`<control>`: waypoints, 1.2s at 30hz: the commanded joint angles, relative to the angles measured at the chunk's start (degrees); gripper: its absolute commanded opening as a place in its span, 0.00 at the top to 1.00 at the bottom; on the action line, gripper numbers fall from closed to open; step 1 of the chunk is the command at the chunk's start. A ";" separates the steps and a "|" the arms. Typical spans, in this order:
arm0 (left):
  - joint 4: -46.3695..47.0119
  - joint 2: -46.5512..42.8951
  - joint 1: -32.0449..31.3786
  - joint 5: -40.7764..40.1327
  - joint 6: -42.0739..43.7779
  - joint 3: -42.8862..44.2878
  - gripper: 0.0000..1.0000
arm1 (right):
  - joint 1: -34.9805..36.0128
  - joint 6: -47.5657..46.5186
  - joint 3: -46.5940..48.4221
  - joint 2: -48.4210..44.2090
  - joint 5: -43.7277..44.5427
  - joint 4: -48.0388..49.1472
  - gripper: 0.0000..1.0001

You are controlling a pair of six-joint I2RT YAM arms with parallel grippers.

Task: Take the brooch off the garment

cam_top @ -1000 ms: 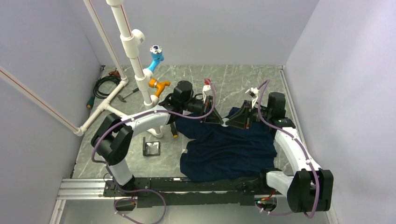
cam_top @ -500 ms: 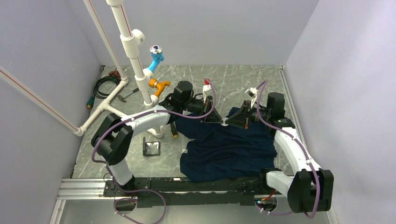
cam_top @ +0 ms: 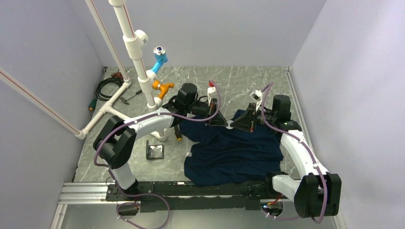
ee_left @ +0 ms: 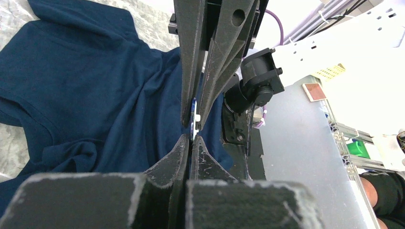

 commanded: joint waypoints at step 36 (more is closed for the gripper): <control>-52.55 -4.24 -6.21 -26.93 39.53 10.58 1.00 | -11.94 -8.13 8.22 -2.33 -8.71 -9.59 0.21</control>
